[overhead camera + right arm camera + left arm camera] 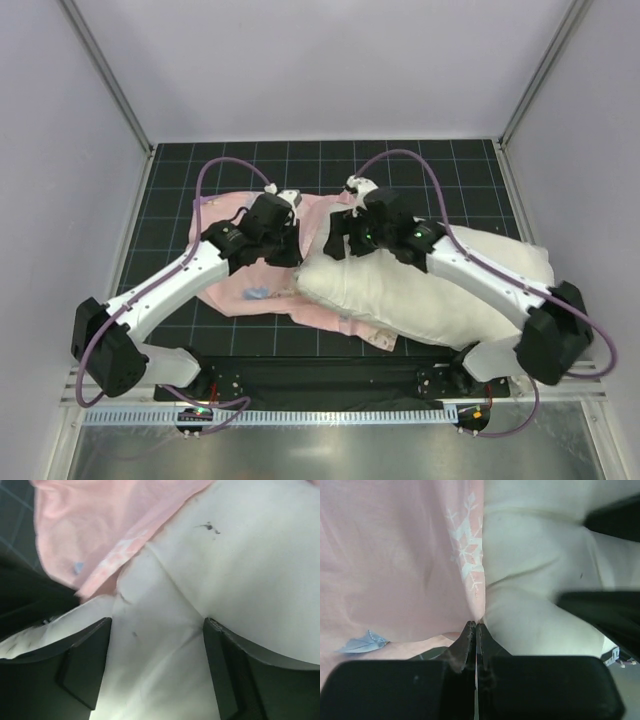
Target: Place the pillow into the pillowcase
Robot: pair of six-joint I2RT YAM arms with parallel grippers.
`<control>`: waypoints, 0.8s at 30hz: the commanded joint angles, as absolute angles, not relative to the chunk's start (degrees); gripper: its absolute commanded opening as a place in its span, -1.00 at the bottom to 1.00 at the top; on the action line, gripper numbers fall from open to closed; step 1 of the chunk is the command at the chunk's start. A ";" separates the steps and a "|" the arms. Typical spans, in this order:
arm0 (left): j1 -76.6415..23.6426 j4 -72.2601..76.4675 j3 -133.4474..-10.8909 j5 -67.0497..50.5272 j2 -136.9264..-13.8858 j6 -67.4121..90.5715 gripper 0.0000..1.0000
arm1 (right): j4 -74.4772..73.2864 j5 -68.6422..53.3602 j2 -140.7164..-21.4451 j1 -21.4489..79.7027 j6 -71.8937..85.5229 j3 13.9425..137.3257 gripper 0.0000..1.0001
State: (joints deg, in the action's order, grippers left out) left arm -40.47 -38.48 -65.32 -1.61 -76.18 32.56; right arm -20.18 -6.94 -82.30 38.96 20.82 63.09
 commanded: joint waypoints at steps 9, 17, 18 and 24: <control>-40.17 -36.12 -67.15 -6.68 -77.52 33.75 -0.99 | -11.88 -17.40 -57.05 49.65 12.83 47.39 0.67; -40.17 -36.65 -67.06 -6.15 -76.73 33.75 -0.99 | -11.52 -2.13 -67.84 60.37 9.85 48.33 0.99; -40.17 -36.56 -66.89 -6.15 -76.55 34.01 -1.00 | -10.47 2.41 -69.50 61.08 8.97 48.86 0.99; -40.17 -35.95 -66.71 -8.17 -76.47 34.80 -1.00 | -8.09 23.43 -78.48 61.26 12.38 52.29 -0.45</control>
State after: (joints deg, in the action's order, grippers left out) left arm -40.34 -38.00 -65.32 -4.97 -77.62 33.93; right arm -11.97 6.00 -77.10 61.82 10.76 49.54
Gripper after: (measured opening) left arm 0.010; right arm 0.451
